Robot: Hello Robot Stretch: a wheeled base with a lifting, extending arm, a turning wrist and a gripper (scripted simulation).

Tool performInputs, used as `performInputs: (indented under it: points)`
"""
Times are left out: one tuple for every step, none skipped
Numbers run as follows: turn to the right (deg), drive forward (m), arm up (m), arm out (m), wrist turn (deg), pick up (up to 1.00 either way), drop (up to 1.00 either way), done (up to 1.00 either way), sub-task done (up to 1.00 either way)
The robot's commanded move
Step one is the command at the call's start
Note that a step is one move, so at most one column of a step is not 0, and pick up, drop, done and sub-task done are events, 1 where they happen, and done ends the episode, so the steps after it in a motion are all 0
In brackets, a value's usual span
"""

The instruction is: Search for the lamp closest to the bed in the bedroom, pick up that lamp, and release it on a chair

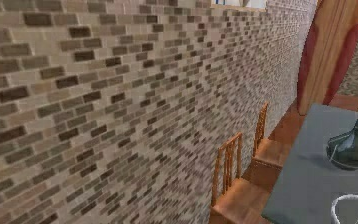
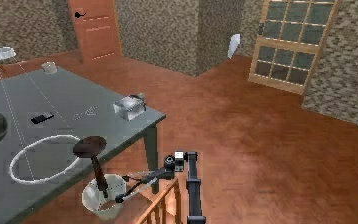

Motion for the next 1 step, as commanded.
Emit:
performInputs:
  points:
    - [0.0, 0.00, 0.00, 0.00, 0.0, 0.00, 1.00, 0.00, 0.00]
